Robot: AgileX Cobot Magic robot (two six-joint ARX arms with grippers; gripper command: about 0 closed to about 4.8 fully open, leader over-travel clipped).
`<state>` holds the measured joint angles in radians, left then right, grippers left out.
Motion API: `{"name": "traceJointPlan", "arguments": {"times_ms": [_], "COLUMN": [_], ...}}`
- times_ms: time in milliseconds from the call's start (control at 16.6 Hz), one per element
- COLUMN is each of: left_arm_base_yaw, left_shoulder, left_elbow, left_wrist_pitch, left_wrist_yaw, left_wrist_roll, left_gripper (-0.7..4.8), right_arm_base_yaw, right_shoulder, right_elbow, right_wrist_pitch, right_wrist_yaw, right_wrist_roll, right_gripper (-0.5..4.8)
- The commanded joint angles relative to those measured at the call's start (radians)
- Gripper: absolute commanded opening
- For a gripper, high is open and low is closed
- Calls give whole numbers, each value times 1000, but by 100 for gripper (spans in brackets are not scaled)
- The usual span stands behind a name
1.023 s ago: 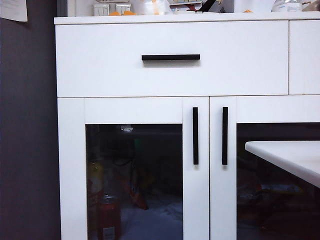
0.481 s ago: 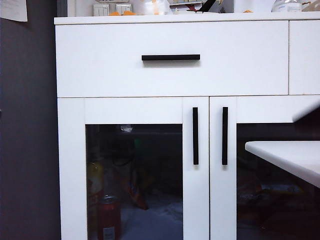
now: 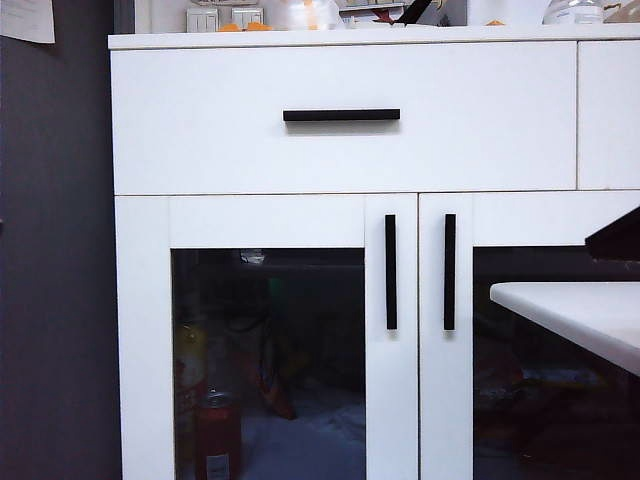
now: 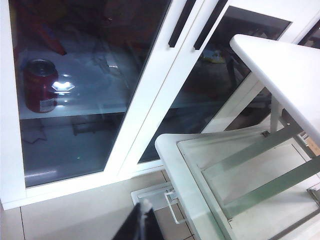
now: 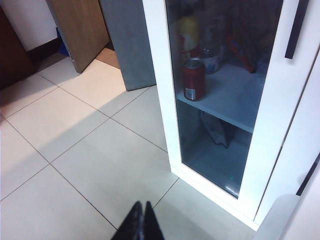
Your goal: Open the left door of the white cabinet, pick up a can of beverage from the table on the right, place it inside the cabinet, and finally close the cabinet door.
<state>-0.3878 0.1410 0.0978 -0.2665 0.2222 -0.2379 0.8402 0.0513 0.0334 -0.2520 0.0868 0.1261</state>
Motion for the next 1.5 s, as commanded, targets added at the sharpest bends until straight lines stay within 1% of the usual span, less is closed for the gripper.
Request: {"name": "traceJointPlan", "arguments": {"times_ms": [60,120,301,361,421,602,662,722,903,1204,1384,1444,1504], "left_arm_base_yaw": [56,110,249,317,364,472,502,512,512,512,512,512,512], "left_shoulder": [-116,-144,-140,-140,-140,-139,-140,-140,-140,-140,-140,-140,-140], "left_elbow": [-4,-4,-5,-10,-19,-72,-83,-93,-93,-93,-93,-91,-91], "left_wrist_pitch": [-16,-4,6,6,9,47,110,135,131,131,146,154,160], "left_wrist_yaw": [31,36,43,45,44,41,39,44,44,44,43,16,-61], "left_wrist_roll": [-2,-2,-2,-2,-2,-2,-2,-2,-2,-2,6,18,24], "left_gripper": [-6,-6,-6,-6,-6,-6,-6,-6,-6,-6,-6,-6,-5], "right_arm_base_yaw": [-19,-62,-212,-315,-393,-581,-659,-712,-735,-781,-782,-782,-780], "right_shoulder": [-50,-48,-48,-48,-48,-48,-48,-48,-48,-48,-48,-48,-48], "right_elbow": [-5,-5,-7,-7,-7,-7,-8,-9,-31,-31,-31,-30,-30], "right_wrist_pitch": [16,29,18,18,18,18,19,25,86,85,84,88,94], "right_wrist_yaw": [-4,-16,-18,-19,-18,-18,-14,-10,-11,-10,-11,-11,-12], "right_wrist_roll": [2,2,2,2,2,2,2,2,2,1,2,2,2], "right_gripper": [-1,-1,-1,-1,-1,-1,-1,-1,-1,-1,-1,-1,-1]}}
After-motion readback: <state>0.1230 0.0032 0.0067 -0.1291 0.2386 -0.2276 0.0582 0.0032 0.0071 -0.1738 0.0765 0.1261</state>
